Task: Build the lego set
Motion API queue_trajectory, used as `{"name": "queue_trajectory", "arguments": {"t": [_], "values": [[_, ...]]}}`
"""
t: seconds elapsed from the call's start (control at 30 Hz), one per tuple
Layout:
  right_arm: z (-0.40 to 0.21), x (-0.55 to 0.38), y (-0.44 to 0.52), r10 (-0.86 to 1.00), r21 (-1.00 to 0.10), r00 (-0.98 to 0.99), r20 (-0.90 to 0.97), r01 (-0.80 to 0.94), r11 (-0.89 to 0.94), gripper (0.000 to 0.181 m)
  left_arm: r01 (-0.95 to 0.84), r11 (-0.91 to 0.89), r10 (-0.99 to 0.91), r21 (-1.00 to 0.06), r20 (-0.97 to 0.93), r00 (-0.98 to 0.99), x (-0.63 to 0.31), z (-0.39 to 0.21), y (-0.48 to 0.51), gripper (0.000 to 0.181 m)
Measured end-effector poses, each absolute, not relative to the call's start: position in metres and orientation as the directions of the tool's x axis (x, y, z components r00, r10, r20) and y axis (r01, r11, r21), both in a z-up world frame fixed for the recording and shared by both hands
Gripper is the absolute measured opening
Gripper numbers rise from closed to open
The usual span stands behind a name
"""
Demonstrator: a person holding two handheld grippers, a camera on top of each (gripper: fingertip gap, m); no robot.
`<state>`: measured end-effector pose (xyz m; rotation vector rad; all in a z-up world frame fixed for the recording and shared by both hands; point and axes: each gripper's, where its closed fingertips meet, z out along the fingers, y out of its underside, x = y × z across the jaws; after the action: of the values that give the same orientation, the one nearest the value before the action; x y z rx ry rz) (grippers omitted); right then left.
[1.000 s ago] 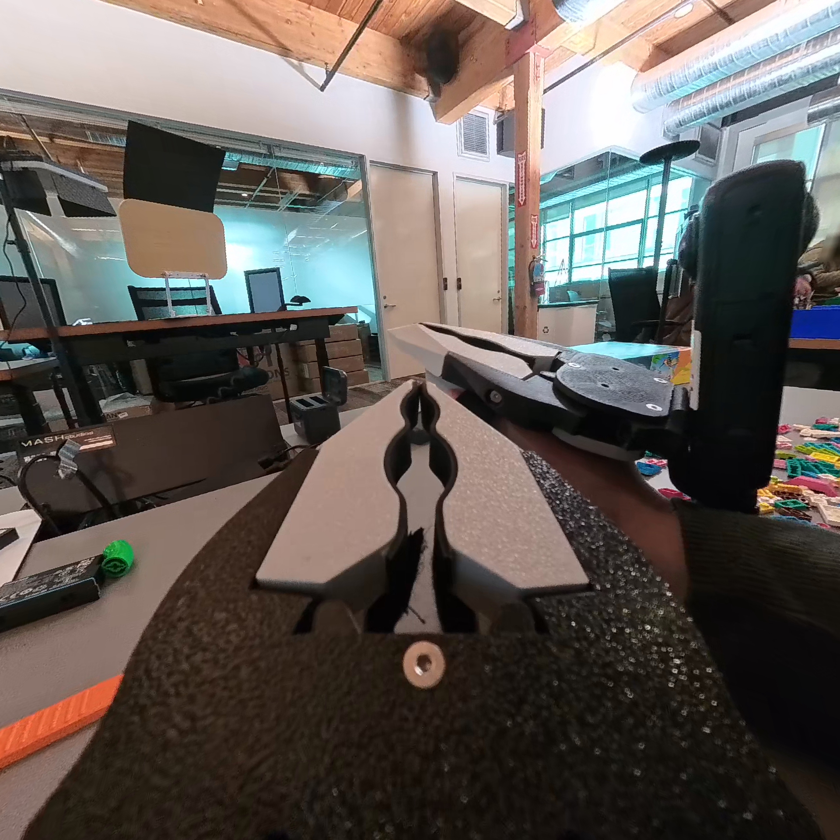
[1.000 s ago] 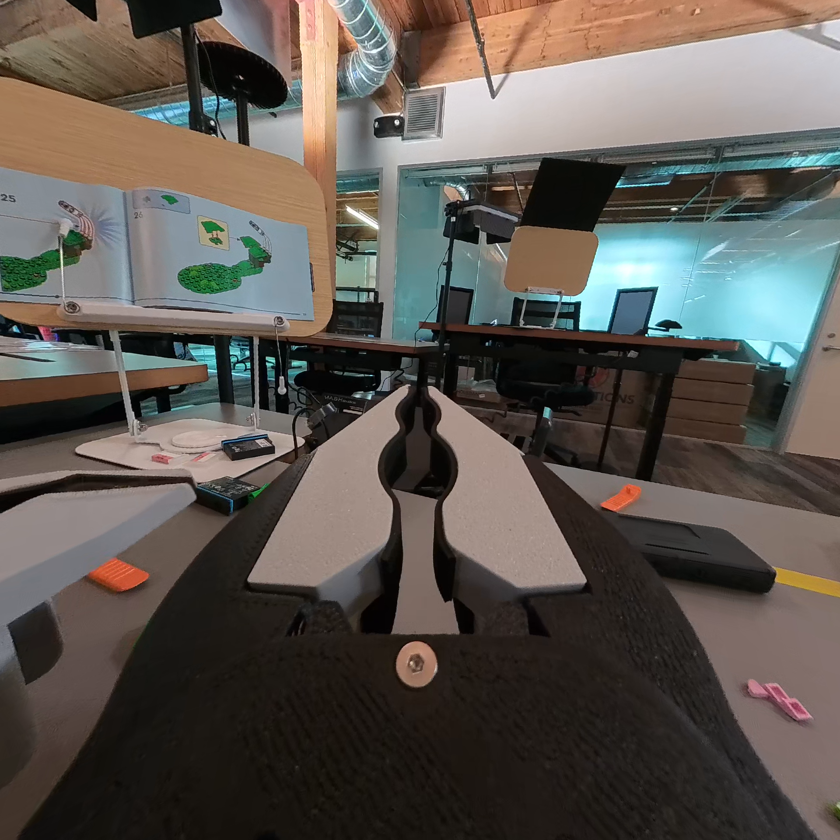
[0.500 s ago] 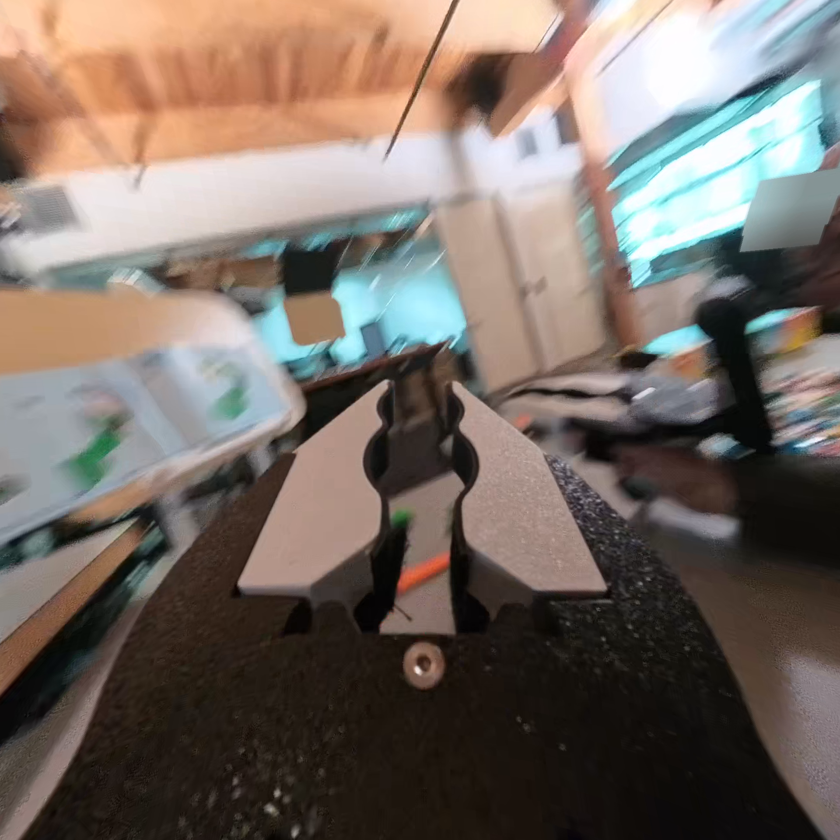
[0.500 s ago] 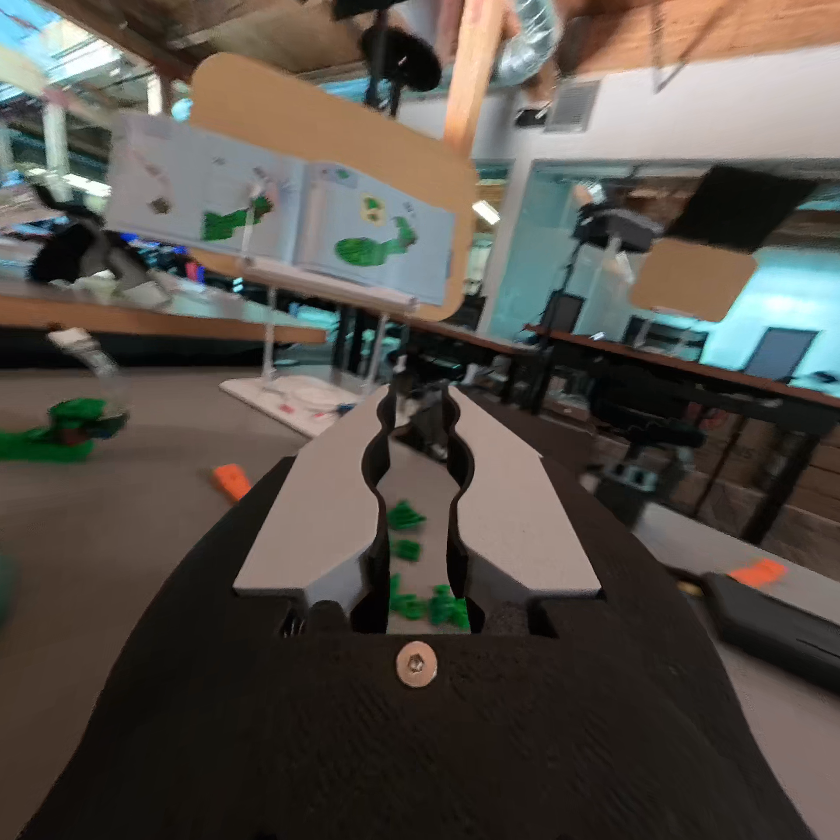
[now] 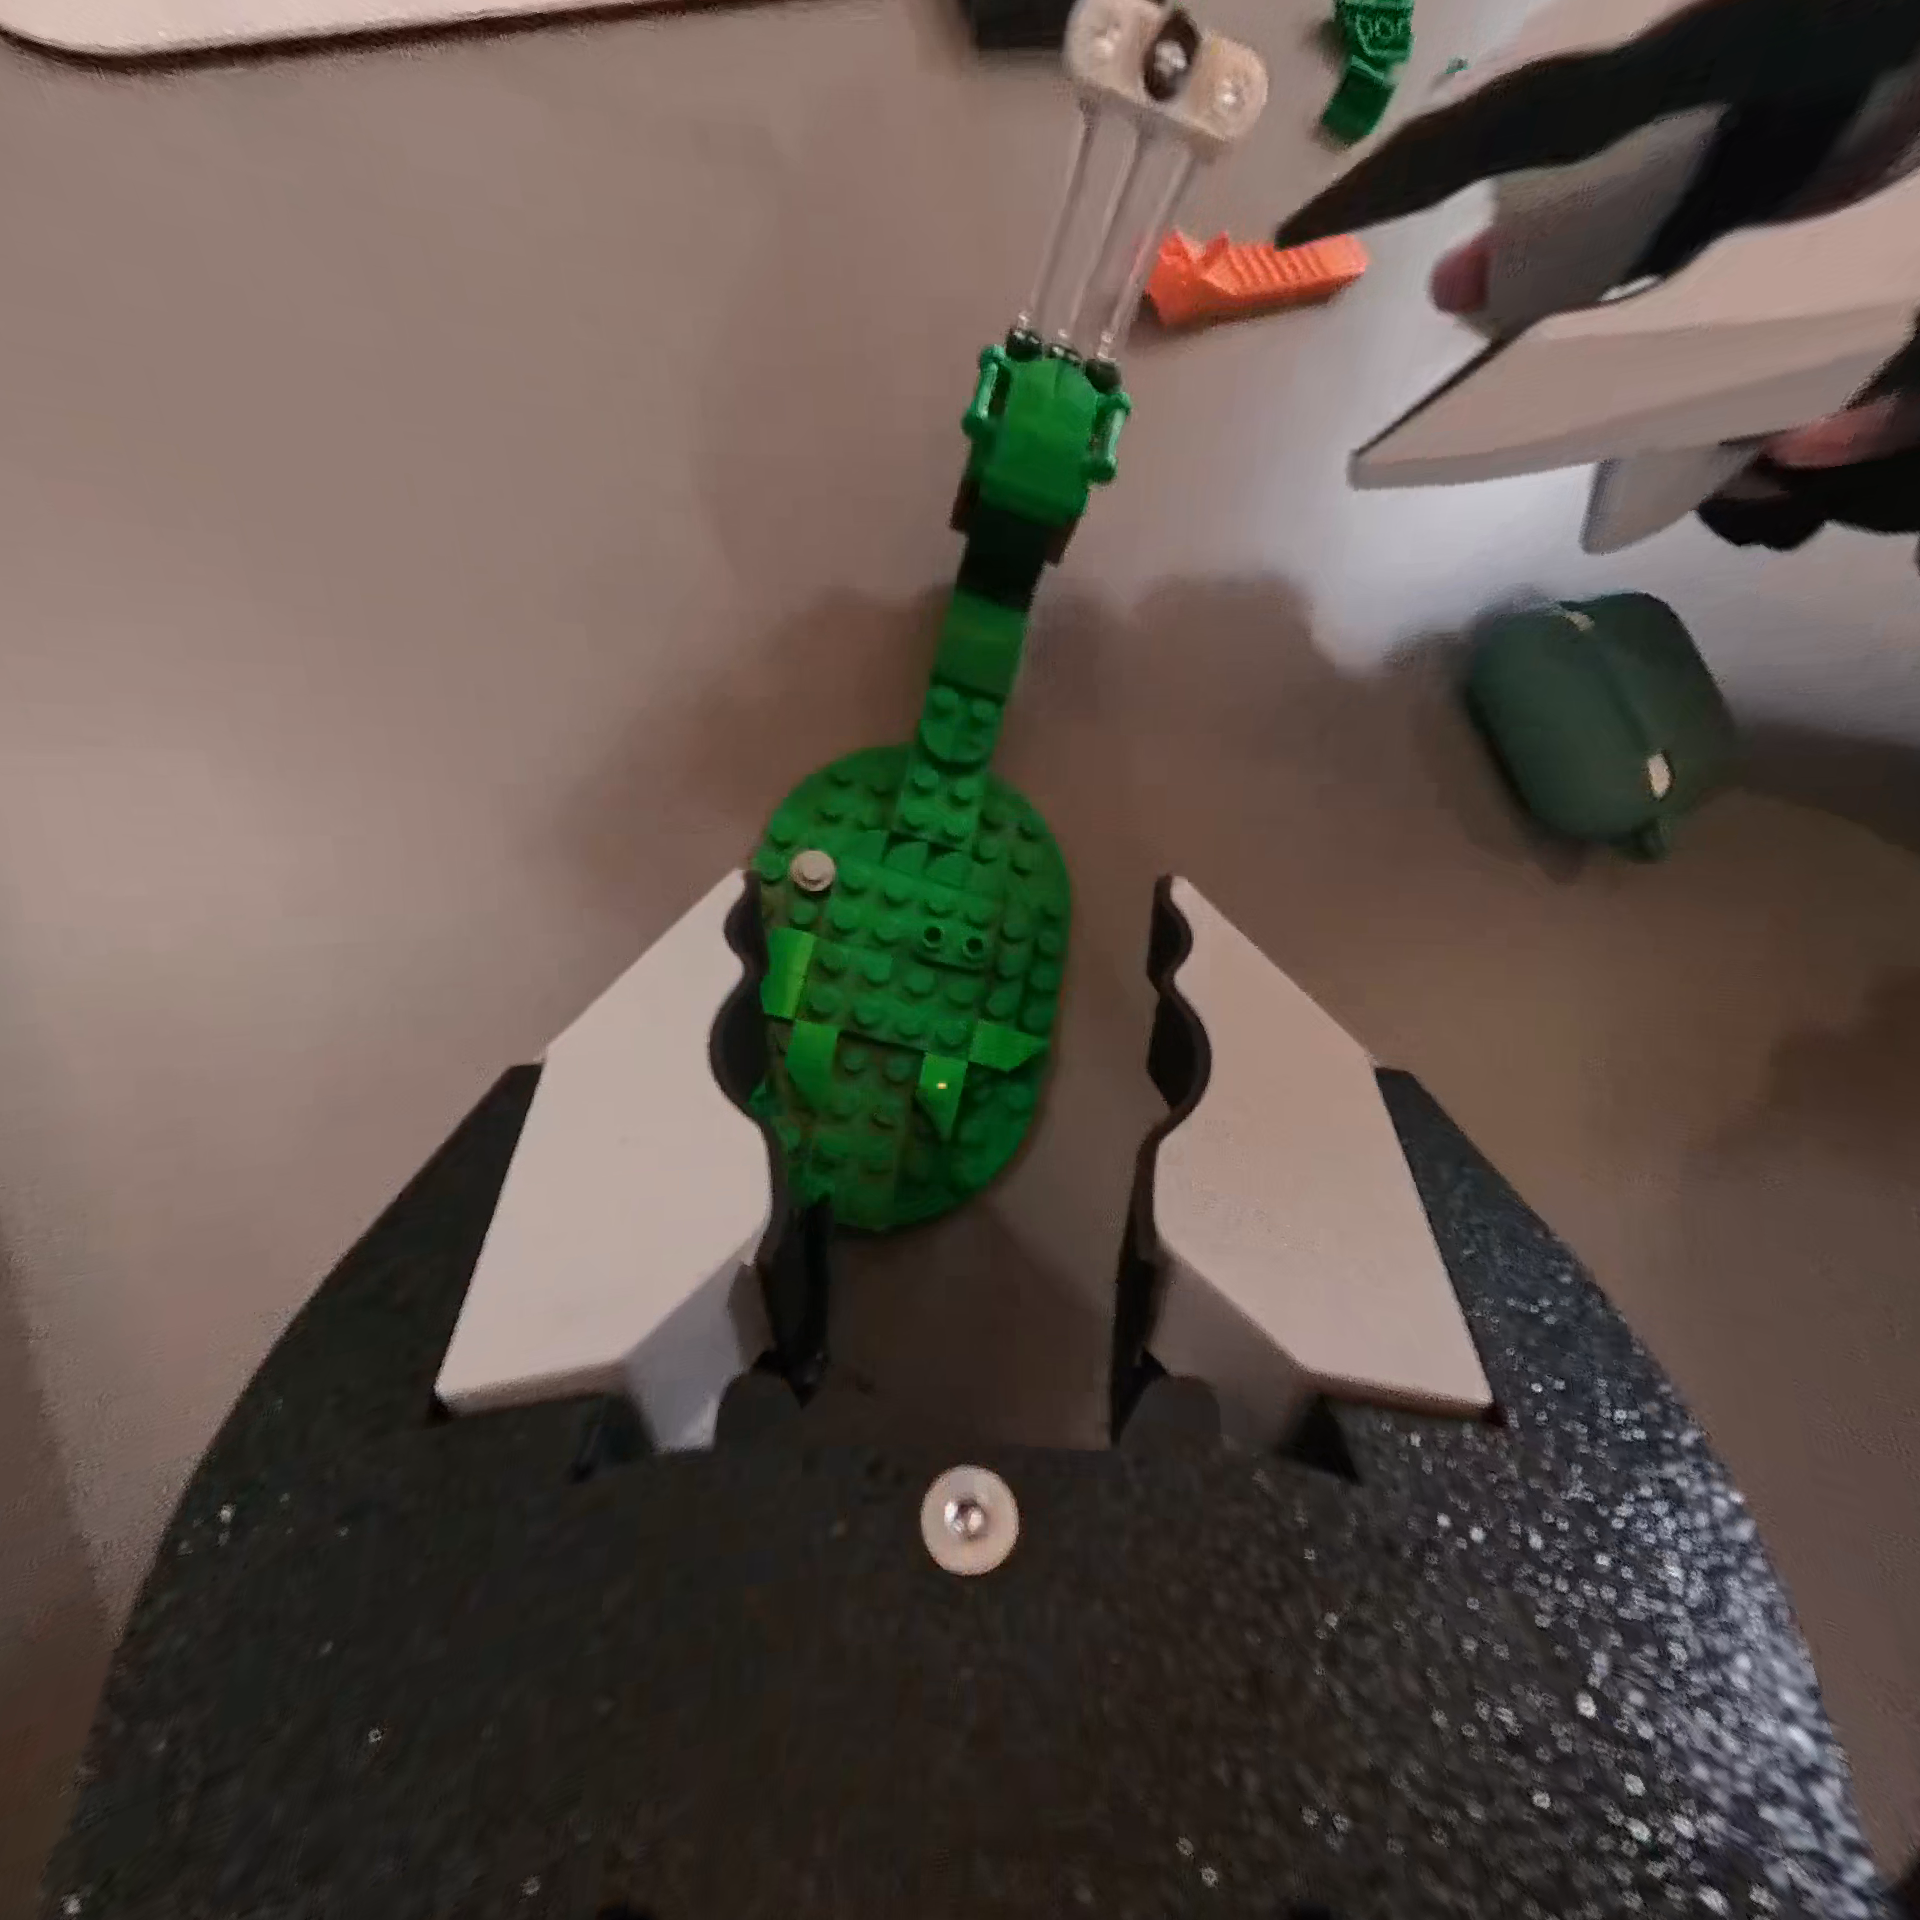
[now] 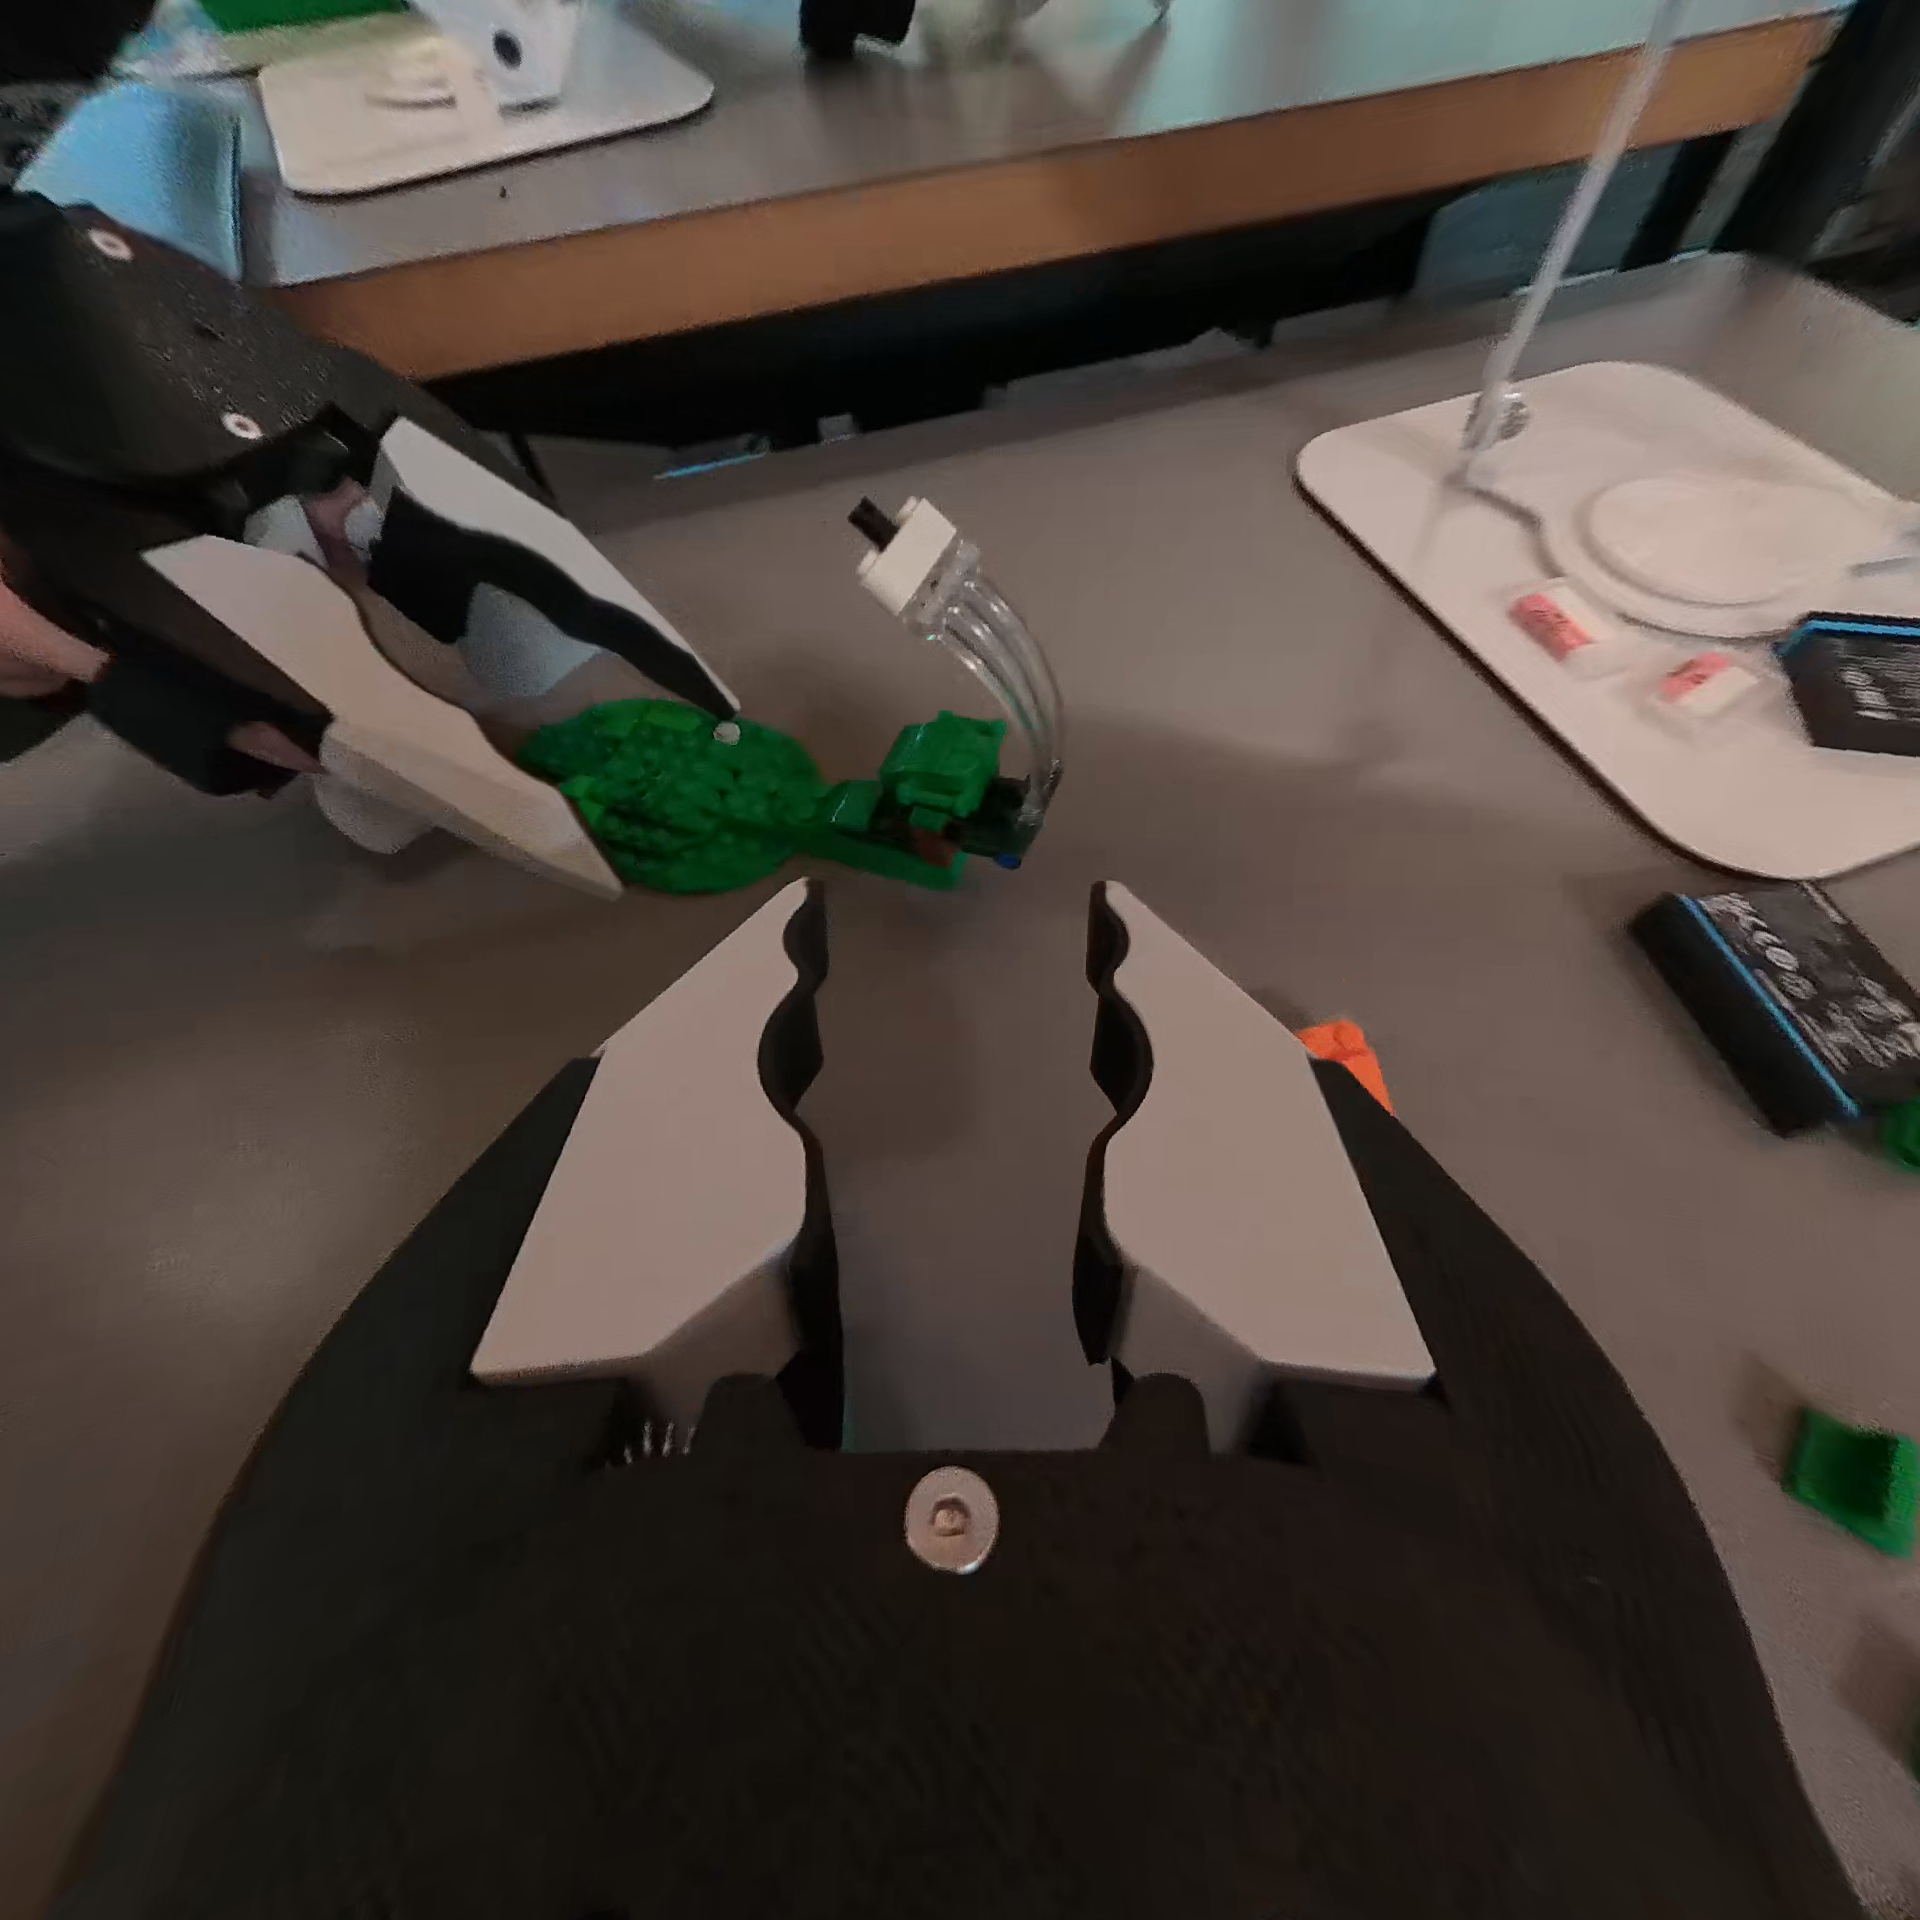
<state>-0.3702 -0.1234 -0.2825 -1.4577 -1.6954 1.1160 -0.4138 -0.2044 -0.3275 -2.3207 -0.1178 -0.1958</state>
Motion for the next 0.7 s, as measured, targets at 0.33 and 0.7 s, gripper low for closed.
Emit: {"name": "queue_trajectory", "arguments": {"t": [0.33,0.7], "values": [[-0.289,-0.396,-0.122,0.893,-0.927,-0.448,-0.049,0.354,0.127,0.051,0.075,-0.737,-0.048,-0.672,0.163,0.985,-0.382,-0.312,-0.214,0.072],[-0.291,-0.431,-0.149,0.624,-0.894,-0.781,-0.016,0.29,0.34,0.05,0.135,-0.566,-0.029,-0.813,0.183,0.983,-0.44,-0.317,-0.18,0.075]]}}
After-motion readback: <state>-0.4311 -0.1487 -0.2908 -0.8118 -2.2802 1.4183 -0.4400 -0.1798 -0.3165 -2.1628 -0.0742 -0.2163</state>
